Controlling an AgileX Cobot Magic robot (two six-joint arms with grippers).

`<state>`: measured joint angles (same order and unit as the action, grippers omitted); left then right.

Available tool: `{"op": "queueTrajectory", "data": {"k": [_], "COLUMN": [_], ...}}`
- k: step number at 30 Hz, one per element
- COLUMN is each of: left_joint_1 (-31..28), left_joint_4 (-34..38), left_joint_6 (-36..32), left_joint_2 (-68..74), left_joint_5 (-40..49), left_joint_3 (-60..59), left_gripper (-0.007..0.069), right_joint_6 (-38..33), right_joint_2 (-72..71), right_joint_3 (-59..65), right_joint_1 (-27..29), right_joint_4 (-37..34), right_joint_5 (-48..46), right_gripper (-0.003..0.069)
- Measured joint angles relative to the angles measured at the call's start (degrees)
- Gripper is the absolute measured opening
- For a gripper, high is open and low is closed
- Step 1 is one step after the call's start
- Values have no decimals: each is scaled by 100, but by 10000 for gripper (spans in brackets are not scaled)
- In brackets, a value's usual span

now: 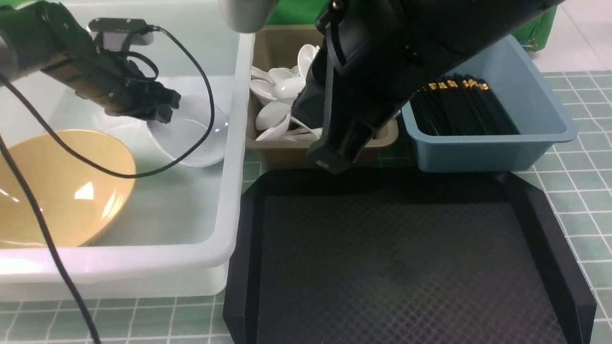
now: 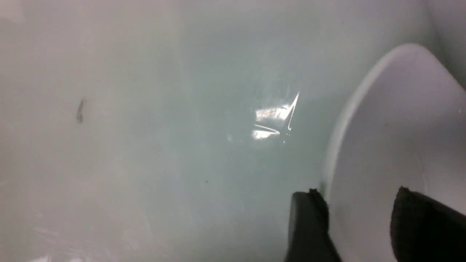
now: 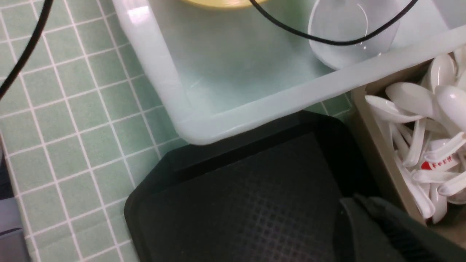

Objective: On blue table put chopsticks spoon bowls plates into blue grey white boxes.

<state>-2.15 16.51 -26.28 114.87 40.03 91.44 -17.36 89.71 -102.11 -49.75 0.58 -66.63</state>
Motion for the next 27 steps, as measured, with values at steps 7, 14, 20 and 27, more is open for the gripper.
{"op": "queueTrajectory", "data": {"k": [7,14,20,27], "left_joint_1": [0,6,0,0], "left_joint_4": [-264,-956,-893,-342], "left_joint_6": [342,1054,1138,1099], "left_joint_2": [-898,-2164,-3922,-6443], "left_joint_5": [1416,2623,2510,1494], "left_joint_3": [906,551,-1334,-3847], "left_gripper": [512,253,4,-11], "right_joint_6": [617,899,1243,1480], "right_joint_2": [0,-432,-1611,-3080], "right_joint_3": [0,623,2062,3744], "right_joint_1": [0,0,0,0], "right_joint_4": [1010,1120,1134,1077], "right_joint_5": [-499,-396,403,1425], "right_gripper": [48,48,48,48]}}
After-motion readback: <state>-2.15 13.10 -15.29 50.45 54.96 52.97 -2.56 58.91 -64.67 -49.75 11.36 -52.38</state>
